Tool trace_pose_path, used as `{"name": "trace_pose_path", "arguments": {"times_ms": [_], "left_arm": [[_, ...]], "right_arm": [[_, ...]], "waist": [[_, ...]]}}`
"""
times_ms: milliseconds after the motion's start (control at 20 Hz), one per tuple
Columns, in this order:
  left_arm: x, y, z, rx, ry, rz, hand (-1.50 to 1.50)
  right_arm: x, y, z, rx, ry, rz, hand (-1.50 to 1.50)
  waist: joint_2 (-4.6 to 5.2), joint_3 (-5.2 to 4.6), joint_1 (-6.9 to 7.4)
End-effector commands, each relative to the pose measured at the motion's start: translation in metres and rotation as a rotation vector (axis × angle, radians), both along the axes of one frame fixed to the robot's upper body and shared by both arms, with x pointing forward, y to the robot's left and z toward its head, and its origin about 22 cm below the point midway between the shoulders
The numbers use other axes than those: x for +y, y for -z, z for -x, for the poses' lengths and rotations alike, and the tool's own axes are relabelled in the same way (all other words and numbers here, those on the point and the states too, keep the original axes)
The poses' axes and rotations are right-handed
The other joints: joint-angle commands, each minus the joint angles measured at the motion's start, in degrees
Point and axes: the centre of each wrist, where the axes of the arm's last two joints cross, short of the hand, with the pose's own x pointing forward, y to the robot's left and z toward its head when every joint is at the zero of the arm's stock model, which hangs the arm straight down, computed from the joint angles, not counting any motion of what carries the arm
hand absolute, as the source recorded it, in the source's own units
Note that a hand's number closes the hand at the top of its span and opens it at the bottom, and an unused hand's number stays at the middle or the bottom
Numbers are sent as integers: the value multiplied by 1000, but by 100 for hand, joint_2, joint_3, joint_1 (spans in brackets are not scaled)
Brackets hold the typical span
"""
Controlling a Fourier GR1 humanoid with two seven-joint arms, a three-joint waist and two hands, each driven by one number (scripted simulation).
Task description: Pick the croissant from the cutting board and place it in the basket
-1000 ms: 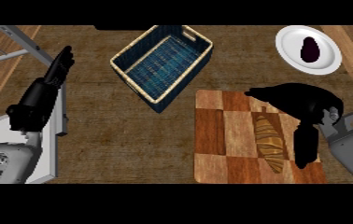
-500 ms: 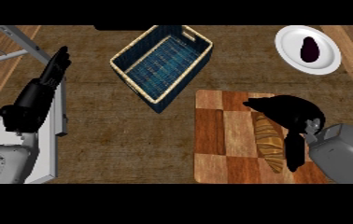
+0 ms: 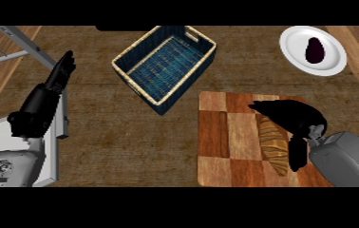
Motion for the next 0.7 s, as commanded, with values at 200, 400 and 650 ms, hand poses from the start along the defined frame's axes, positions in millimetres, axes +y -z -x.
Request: {"name": "trace_pose_path", "arguments": {"times_ms": [200, 400, 650], "left_arm": [[8, 4, 15, 7, 16, -5, 0], [-6, -23, -8, -6, -3, -15, 0], [1, -19, 9, 18, 20, -7, 0]], "right_arm": [[-8, 26, 28, -12, 21, -49, -150], [-11, 27, 7, 6, 20, -45, -150], [0, 45, 10, 25, 12, -7, -150]], "waist": [[-12, -1, -18], [-3, 0, -9], [-4, 0, 14]]}}
